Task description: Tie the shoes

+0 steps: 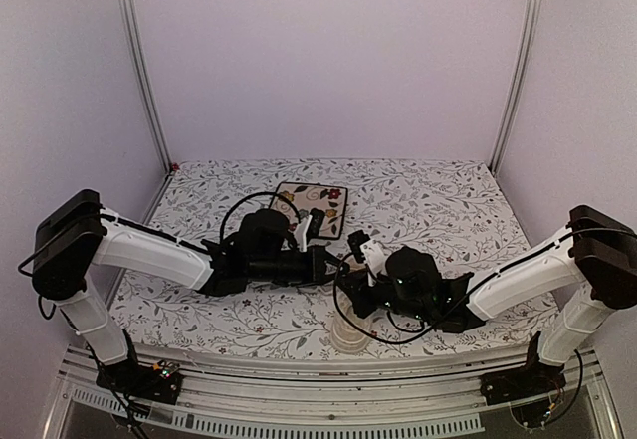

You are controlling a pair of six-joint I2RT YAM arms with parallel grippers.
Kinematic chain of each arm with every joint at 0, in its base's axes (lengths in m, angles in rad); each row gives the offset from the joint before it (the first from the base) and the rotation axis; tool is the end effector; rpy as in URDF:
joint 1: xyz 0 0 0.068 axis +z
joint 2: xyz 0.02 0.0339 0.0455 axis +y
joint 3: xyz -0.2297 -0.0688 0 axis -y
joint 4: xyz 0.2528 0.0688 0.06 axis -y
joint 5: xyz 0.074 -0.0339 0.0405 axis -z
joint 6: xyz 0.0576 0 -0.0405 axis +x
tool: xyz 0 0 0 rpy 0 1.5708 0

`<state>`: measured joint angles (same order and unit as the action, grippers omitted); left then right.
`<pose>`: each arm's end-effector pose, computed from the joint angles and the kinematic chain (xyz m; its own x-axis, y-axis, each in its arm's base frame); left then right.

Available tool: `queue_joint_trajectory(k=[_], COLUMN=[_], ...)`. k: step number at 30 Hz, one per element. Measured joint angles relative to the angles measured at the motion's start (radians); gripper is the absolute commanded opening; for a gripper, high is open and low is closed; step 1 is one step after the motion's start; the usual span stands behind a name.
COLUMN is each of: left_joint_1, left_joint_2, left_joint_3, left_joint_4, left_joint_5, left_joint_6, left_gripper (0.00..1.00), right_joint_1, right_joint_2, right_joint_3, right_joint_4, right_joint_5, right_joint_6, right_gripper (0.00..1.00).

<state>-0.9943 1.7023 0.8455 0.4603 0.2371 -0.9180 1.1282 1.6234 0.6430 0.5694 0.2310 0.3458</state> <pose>0.1963 -0.3267 0.1393 -0.8690 -0.0799 -0.4882 0.3995 0.4687 -0.7879 0.1583 0.3033 0.1143 -0.4287 -0.1341 -0.8935 -0.6850 0.6930 0.2247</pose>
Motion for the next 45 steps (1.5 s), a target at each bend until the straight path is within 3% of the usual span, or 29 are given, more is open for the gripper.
queue_joint_trajectory(k=[6, 7, 11, 14, 16, 21, 31, 39, 45], left_joint_1=[0.0, 0.001, 0.003, 0.01, 0.023, 0.084, 0.153, 0.168, 0.168], left_joint_2=[0.002, 0.002, 0.0, -0.02, -0.053, -0.079, 0.084, 0.175, 0.183], left_joint_3=[0.001, 0.001, 0.001, -0.01, -0.028, -0.034, 0.017, 0.064, 0.079], left_joint_4=[0.0, 0.0, -0.008, -0.032, -0.061, -0.126, -0.219, -0.256, -0.252], left_joint_5=[-0.002, -0.002, 0.0, -0.01, -0.023, -0.036, -0.012, 0.024, 0.051], left_joint_6=[0.0, 0.002, 0.037, 0.089, 0.147, 0.296, 0.506, 0.526, 0.524], left_gripper=[0.0, 0.04, 0.56, 0.67, 0.66, 0.47, 0.36, 0.32, 0.39], right_joint_1=[0.001, 0.001, 0.0, -0.004, -0.005, -0.005, -0.005, -0.005, -0.005], right_joint_2=[0.0, 0.0, -0.006, -0.025, -0.039, -0.047, -0.048, -0.048, -0.048], right_joint_3=[0.0, -0.001, -0.016, -0.047, -0.065, -0.078, -0.079, -0.079, -0.079], right_joint_4=[0.0, 0.0, 0.0, 0.0, 0.0, 0.0, 0.0, 0.0, 0.0], right_joint_5=[0.005, 0.005, 0.018, 0.031, 0.038, 0.046, 0.048, 0.048, 0.048], right_joint_6=[0.026, 0.032, 0.059, 0.084, 0.1, 0.13, 0.153, 0.156, 0.157], right_gripper=[0.02, 0.02, 0.02, 0.02, 0.02, 0.02, 0.02, 0.02, 0.02])
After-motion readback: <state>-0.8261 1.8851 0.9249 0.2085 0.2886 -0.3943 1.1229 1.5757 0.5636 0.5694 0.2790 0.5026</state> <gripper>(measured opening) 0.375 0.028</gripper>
